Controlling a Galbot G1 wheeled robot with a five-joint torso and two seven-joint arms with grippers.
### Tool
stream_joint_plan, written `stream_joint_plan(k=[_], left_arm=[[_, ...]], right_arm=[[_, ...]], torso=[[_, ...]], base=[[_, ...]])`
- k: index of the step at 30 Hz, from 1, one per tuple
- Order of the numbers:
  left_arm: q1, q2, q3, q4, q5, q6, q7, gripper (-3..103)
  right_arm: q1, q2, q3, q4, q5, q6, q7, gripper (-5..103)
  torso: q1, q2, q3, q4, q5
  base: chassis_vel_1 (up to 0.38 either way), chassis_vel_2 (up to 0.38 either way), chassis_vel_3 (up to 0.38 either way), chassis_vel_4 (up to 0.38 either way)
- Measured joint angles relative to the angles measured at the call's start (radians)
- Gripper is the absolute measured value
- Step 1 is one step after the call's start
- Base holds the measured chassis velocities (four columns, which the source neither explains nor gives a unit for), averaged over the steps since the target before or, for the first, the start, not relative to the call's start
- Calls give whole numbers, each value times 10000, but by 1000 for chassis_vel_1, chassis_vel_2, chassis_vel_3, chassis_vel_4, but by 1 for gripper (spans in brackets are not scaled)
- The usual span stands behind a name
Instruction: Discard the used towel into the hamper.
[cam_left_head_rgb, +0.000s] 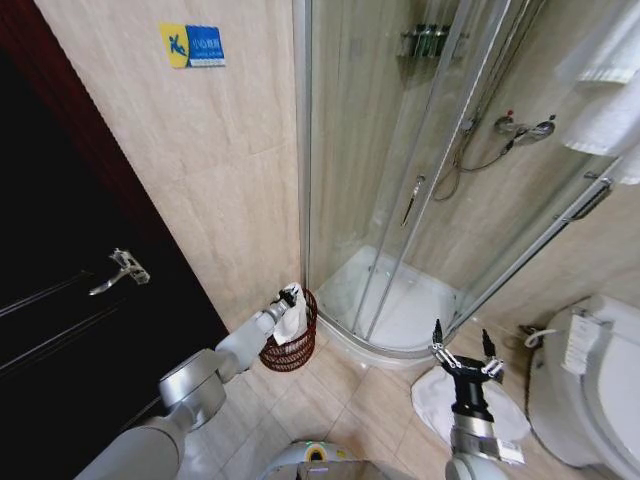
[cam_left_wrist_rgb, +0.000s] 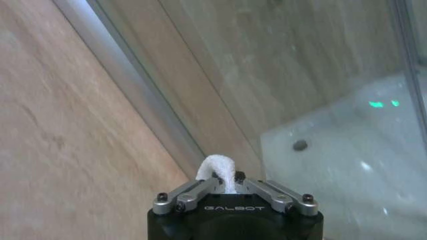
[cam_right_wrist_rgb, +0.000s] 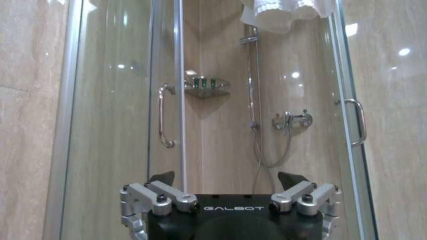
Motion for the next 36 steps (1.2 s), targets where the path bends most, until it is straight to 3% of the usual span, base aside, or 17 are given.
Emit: stream_joint_plan(k=[8, 19, 34, 36], left_arm=[[-4, -98, -120, -45, -584, 166, -85, 2], [906, 141, 10, 482, -864, 509, 394, 2], [1182, 128, 255, 1032, 76, 833, 807, -1], [1170, 27, 258, 1003, 130, 1196, 679, 8]], right_arm=[[-40, 0, 136, -21, 118, 19, 5, 100], [-114, 0, 258, -82, 169, 102, 27, 100], [-120, 0, 278, -159, 137, 166, 41, 100], [-113, 0, 279, -186, 126, 187, 41, 100]], torso=[[0, 0, 0, 0, -2], [-1, 0, 0, 2, -4], [-1, 0, 0, 2, -1], [-1, 0, 0, 2, -2]], base=[[0, 0, 0, 0], [0, 0, 0, 0], [0, 0, 0, 0], [0, 0, 0, 0]])
